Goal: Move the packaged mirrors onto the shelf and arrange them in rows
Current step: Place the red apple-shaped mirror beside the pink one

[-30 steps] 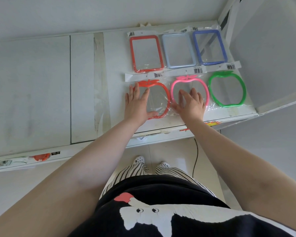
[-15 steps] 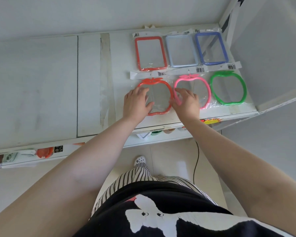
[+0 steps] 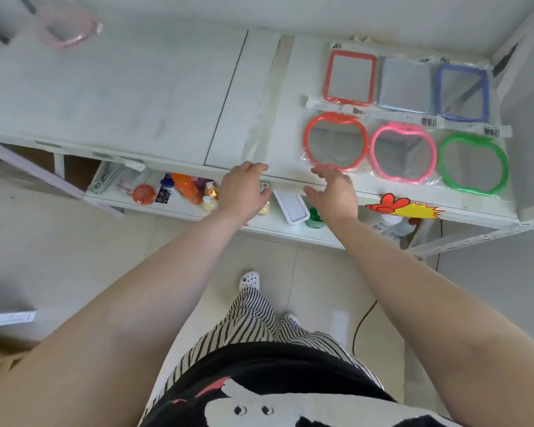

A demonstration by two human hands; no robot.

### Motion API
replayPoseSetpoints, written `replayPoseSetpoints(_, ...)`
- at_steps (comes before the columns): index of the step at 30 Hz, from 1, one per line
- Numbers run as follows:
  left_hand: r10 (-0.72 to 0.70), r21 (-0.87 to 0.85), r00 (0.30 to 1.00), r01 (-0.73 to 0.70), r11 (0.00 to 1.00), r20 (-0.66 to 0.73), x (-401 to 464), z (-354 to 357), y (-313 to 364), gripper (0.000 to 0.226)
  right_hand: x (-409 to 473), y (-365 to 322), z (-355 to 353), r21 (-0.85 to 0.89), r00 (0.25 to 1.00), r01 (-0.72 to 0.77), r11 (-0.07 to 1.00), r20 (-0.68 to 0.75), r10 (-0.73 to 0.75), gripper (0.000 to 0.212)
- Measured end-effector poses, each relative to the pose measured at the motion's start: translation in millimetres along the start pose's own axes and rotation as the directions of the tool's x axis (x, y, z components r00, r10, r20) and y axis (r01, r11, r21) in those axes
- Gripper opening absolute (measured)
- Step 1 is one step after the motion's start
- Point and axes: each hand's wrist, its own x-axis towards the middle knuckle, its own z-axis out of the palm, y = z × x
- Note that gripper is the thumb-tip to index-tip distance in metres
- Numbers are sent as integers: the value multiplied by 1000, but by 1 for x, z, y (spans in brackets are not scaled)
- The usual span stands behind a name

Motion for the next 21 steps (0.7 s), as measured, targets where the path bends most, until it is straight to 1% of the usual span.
replayPoseSetpoints(5, -77, 54, 997, 78, 995, -11, -42, -20, -55, 46, -24, -45, 33, -116, 984, 158, 981, 96, -147, 43)
replayPoseSetpoints(9, -122, 58, 992, 124, 991, -36, -64, -39, -103, 48, -34, -87, 64, -127, 962, 244, 961, 159, -223, 43)
replayPoseSetpoints(15, -145, 45, 988, 147, 988, -48, -93, -74, -198, 50, -53, -171, 135, -168, 944, 295, 940, 201, -261, 44)
replayPoseSetpoints(21, -185, 75, 982, 186, 980, -26, -119, -117, -317, 48, -74, -258, 214, -156, 942, 293, 943, 215, -257, 33)
